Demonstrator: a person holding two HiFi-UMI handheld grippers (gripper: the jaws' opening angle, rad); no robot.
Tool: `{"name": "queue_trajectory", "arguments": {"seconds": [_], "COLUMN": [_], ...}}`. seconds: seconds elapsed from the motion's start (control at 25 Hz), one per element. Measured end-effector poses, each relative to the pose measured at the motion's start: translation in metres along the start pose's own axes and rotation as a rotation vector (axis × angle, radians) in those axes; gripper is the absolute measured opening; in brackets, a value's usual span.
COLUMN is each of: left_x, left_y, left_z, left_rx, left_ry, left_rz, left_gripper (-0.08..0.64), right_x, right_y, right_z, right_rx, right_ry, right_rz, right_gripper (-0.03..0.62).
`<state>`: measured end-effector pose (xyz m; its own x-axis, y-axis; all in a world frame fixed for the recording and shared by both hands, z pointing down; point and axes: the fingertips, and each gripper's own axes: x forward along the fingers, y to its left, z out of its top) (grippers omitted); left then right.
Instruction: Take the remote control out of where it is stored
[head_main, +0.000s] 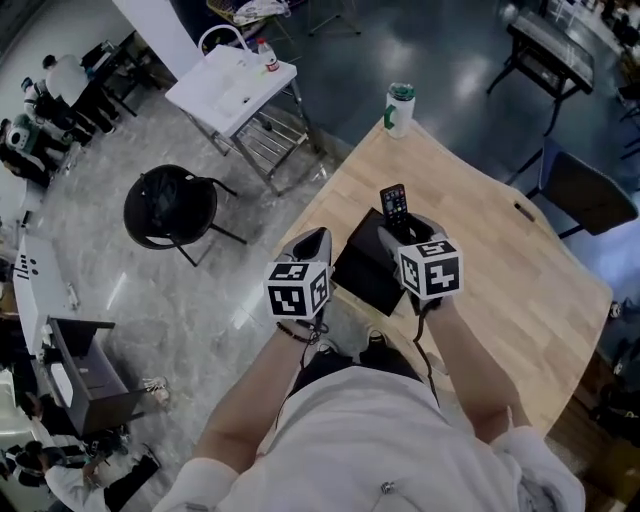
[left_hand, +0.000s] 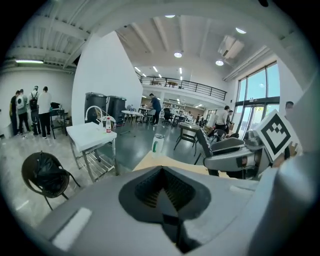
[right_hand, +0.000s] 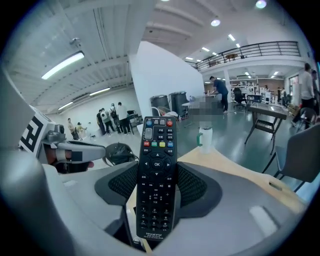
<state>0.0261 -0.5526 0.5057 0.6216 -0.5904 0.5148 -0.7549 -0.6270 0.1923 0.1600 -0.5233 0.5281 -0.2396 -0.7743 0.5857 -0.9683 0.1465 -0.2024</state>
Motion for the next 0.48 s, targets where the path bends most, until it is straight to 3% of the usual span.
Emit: {"name": "queue_trajectory", "arguments": {"seconds": [0.24,0.48], "left_x": [-0.014,-0.025], "left_y": [-0.027,-0.042], "left_z": [0.028,0.042], "left_rx": [0.033,0.042], "left_ry": [-0.051,-0.094], "left_rz": [-0.018,-0.015], "left_gripper": [0.001,0.000], "right_x": [-0.057,-0.083], "right_y": [-0.014,-0.012], "right_z": [0.021,0.028], "right_rx": [0.065,0.061], "right_ry": [-0.122,-0.168], "right_rz": [-0.060,-0.067], "right_gripper": [0.272,0.272]}}
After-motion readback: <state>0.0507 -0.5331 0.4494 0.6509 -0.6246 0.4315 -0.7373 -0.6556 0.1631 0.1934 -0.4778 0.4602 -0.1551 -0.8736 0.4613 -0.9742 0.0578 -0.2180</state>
